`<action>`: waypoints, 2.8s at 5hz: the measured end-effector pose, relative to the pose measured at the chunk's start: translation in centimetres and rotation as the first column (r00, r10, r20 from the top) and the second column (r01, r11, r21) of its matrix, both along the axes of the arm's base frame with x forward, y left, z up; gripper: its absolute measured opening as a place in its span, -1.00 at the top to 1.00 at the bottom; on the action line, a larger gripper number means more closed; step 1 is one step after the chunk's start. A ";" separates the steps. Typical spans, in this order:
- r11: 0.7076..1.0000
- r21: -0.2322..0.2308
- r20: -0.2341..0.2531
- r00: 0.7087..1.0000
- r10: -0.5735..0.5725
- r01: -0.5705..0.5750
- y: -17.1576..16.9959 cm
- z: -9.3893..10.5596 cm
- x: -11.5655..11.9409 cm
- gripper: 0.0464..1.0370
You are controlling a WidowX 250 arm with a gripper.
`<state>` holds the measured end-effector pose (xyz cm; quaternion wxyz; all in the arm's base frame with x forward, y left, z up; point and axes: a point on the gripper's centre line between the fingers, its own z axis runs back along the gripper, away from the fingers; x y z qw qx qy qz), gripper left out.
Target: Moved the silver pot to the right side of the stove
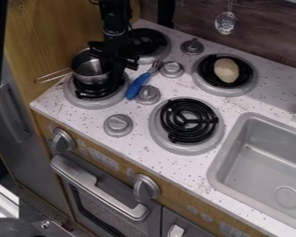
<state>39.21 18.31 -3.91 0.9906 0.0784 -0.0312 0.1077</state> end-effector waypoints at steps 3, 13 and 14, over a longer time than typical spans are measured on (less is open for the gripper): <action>1.000 0.006 0.051 0.999 0.016 -0.016 -4.3 3.4 -1.3 0.95; 0.993 -0.086 0.046 0.996 -0.079 0.083 -23.7 -0.7 -0.9 0.89; 0.993 -0.118 0.045 0.999 0.000 0.005 -21.6 -0.1 -1.9 0.56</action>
